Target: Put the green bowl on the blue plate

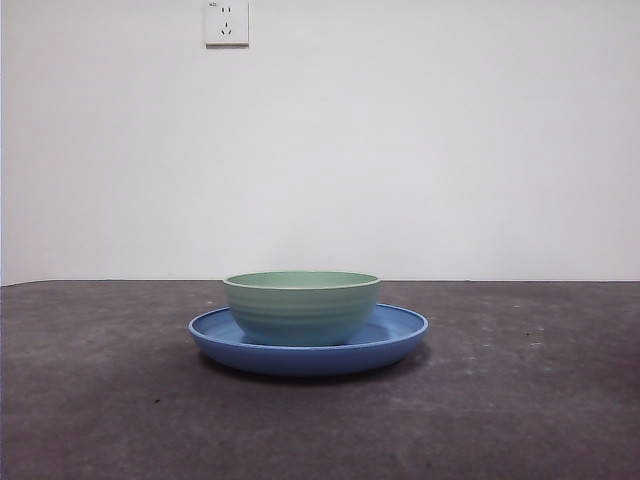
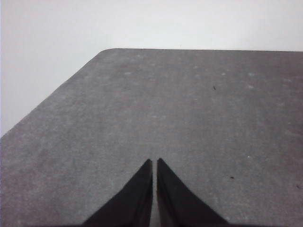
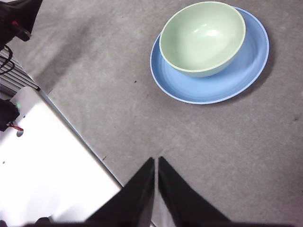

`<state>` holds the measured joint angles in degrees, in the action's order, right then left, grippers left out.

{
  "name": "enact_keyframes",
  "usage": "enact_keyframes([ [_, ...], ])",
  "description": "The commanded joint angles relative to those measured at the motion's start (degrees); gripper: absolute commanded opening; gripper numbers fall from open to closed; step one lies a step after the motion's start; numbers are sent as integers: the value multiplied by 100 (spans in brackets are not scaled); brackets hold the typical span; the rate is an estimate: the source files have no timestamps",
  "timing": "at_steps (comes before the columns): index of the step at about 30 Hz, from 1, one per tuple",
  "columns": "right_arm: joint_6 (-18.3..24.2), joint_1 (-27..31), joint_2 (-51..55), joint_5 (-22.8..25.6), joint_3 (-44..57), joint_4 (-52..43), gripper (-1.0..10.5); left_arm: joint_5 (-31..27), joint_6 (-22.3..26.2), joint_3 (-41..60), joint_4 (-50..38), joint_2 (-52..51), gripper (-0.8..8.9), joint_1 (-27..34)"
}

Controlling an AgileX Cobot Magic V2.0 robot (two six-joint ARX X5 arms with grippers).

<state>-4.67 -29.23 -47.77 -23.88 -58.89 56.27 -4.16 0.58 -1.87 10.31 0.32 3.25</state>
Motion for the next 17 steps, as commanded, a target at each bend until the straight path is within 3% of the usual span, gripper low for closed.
enact_keyframes([
  [1, 68, -33, -42, -11, -118, -61, 6, 7, -153, 120, 39, -15, 15, 11],
  [17, 68, -33, -42, -11, -118, -61, 6, 7, -155, 120, 39, -15, 15, 11],
])
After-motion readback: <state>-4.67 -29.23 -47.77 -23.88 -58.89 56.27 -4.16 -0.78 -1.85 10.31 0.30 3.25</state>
